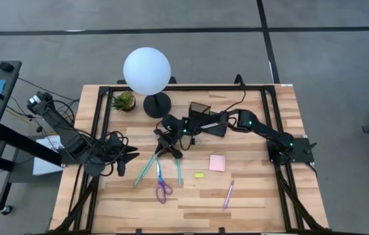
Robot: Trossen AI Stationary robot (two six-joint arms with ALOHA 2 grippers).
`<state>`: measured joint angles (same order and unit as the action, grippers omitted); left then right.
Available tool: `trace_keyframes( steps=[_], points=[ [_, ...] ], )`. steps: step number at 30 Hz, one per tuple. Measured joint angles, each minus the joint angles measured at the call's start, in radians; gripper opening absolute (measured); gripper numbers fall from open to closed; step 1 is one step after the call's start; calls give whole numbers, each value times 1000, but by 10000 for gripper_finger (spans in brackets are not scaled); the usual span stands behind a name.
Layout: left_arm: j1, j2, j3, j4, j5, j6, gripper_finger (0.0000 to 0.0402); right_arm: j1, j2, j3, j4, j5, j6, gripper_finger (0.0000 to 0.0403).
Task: Pick and place office supplies into organizer
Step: Put the blue pencil into the black desk organizer
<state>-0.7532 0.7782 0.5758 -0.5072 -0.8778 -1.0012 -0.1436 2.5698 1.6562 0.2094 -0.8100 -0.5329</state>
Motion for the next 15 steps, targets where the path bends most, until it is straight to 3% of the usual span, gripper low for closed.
trace_keyframes(
  steps=[6, 15],
  points=[
    [0, 0, 0, 0, 2, 1, 121, 5, 0, -1, 24, 19, 57, 14],
    [0, 0, 0, -2, 6, 1, 121, 15, -19, -7, 113, 0, 331, 9]
  ],
)
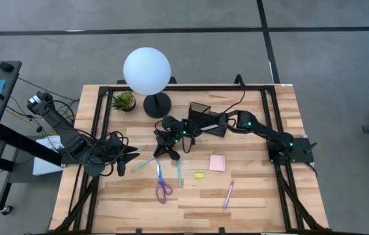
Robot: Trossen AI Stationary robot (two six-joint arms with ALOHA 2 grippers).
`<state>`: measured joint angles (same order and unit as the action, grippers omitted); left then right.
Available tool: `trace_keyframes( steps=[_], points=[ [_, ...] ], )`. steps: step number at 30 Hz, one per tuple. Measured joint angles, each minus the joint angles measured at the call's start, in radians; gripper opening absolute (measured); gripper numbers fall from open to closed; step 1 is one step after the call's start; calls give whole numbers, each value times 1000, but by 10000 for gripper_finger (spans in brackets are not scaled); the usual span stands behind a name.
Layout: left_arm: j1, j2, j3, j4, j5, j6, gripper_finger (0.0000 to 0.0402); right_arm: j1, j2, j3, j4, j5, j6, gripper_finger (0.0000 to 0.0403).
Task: Pick and place office supplies into organizer
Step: Put the blue pencil into the black desk organizer
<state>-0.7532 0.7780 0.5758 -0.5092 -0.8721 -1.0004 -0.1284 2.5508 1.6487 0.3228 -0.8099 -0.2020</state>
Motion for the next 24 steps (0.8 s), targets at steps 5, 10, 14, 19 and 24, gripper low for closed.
trace_keyframes(
  steps=[5, 10, 14, 19, 24],
  points=[
    [0, 0, 0, -8, -5, 0, 121, 37, -74, -8, -76, 28, 109, 6],
    [0, 0, 0, -91, -25, -5, 121, 97, -233, -5, -370, 367, -9, 3],
    [0, 0, 0, -205, -72, -53, 121, 151, -357, -6, -644, 718, -7, 3],
    [0, 0, 0, -327, -85, -141, 121, 203, -546, -4, -825, 866, 19, 3],
    [0, 0, 0, -338, -83, -151, 121, 224, -593, -1, -678, 799, 97, 1]
  ],
)
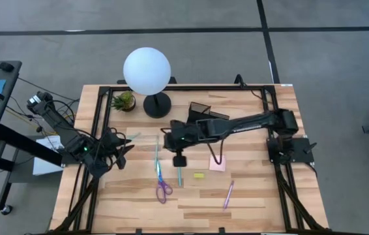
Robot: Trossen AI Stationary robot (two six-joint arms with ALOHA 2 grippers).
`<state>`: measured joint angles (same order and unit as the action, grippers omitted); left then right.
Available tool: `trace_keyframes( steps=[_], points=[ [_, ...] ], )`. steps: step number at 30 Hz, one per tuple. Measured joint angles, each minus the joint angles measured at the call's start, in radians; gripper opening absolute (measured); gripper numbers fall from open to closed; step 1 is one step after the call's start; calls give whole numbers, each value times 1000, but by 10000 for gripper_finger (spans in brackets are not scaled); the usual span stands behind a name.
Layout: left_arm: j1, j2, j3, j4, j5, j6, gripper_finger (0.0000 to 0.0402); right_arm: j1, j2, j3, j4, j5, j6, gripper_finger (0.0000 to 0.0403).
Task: Pick and place office supplies into organizer
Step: Put the blue pencil into the black desk organizer
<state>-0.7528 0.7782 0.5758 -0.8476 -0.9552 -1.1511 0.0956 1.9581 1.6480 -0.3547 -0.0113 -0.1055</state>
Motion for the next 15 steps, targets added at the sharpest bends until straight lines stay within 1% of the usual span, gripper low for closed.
trace_keyframes(
  steps=[2, 4, 6, 9, 15],
  points=[
    [0, 2, 0, 0, 7, 0, 121, 15, 45, 1, 87, -33, -9, 2],
    [0, 3, 0, -1, 25, 7, 121, 34, 105, -1, 108, -45, -109, 12],
    [0, 3, 0, -1, 41, 18, 121, 47, 163, -4, 97, -17, -210, 27],
    [0, 3, 0, 0, 58, 20, 121, 45, 214, -4, 107, 49, -307, 59],
    [0, 3, 0, 0, 78, -11, 121, -22, 260, -3, 97, 61, -359, 130]
  ],
)
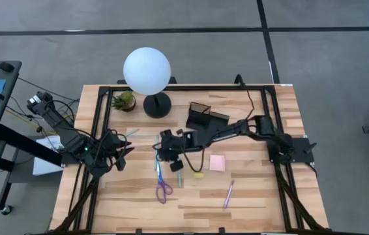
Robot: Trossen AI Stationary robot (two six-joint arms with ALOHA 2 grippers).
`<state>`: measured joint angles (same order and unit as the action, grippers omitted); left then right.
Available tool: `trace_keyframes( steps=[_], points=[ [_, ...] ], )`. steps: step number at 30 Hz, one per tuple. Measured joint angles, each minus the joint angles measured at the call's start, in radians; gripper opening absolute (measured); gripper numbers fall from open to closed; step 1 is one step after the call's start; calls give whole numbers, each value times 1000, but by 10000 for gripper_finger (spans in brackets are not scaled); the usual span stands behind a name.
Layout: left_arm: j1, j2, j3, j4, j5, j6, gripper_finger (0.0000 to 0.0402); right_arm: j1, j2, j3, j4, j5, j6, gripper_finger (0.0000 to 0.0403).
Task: Pick and place office supplies into organizer
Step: Put the blue pencil into the black desk organizer
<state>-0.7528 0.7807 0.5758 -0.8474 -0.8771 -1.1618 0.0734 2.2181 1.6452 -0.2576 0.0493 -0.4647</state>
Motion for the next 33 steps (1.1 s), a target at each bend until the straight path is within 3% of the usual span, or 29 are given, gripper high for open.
trace_keyframes(
  steps=[8, 13, 16, 27, 33],
  points=[
    [7, 0, 0, -25, 33, -129, 121, -94, 70, 4, 137, 3, -390, 219],
    [57, 33, 0, -188, 92, -242, 121, -128, 132, 36, 144, 80, -565, 231],
    [82, 60, 0, -238, 155, -278, 121, -140, 156, 75, 150, 69, -634, 225],
    [92, 112, 0, -216, 164, -268, 121, -190, 173, 152, -5, -175, -613, 203],
    [92, 112, 0, -216, 164, -266, 121, -203, 175, 150, 134, -226, -490, 184]
  ],
)
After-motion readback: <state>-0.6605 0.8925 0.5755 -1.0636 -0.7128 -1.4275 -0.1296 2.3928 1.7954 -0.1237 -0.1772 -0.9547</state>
